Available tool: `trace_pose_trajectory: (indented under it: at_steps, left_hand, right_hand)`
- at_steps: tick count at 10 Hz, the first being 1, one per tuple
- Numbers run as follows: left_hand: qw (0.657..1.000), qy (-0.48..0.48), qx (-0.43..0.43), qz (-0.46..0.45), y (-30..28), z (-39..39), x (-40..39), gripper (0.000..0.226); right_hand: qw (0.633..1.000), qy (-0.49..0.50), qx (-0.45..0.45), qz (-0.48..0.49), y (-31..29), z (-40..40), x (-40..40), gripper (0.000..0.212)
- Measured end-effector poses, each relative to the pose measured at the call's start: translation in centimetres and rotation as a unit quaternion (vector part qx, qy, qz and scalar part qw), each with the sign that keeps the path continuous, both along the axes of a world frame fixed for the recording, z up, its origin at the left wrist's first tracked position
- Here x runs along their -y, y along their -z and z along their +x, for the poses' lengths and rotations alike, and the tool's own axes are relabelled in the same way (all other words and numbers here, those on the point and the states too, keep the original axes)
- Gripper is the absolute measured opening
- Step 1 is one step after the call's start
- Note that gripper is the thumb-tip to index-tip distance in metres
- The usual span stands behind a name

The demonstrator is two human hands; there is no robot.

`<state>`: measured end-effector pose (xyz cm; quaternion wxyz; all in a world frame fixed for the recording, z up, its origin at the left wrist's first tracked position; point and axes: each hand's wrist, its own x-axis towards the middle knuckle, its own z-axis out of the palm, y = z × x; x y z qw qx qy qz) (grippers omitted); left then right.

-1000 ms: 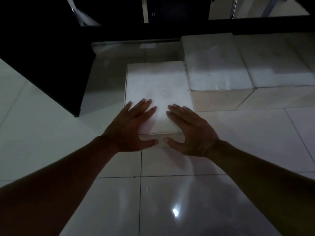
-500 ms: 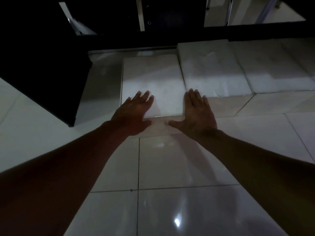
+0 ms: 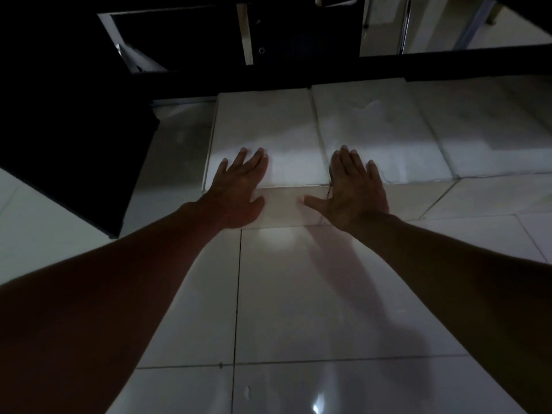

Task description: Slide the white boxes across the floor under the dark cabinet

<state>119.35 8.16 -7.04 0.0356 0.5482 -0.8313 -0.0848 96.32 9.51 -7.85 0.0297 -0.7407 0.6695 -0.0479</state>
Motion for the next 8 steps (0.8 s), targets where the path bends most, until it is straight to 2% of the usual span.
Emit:
trace_pose_trajectory:
  at_steps: [4, 6, 7, 8]
  left_hand:
    - [1.0, -0.005, -0.005, -0.029, 0.3, -0.3, 0.0, 0.083]
    - [0.999, -0.035, 0.018, -0.007, -0.6, -1.3, -0.5, 0.088]
    - [0.998, -0.055, 0.014, 0.015, -1.9, -2.6, -1.3, 0.081]
    - [0.999, -0.049, -0.013, -0.017, -4.2, -3.7, -2.0, 0.07]
  right_hand:
    - [0.999, 0.004, -0.001, -0.042, 0.9, -0.1, 0.3, 0.108]
    - [1.0, -0.002, 0.027, 0.006, 0.1, -0.4, 0.5, 0.112]
    - [0.995, -0.01, 0.082, 0.048, -1.4, -0.6, -0.1, 0.1]
    - [0.991, -0.008, 0.134, 0.021, -3.8, -1.2, -1.1, 0.084]
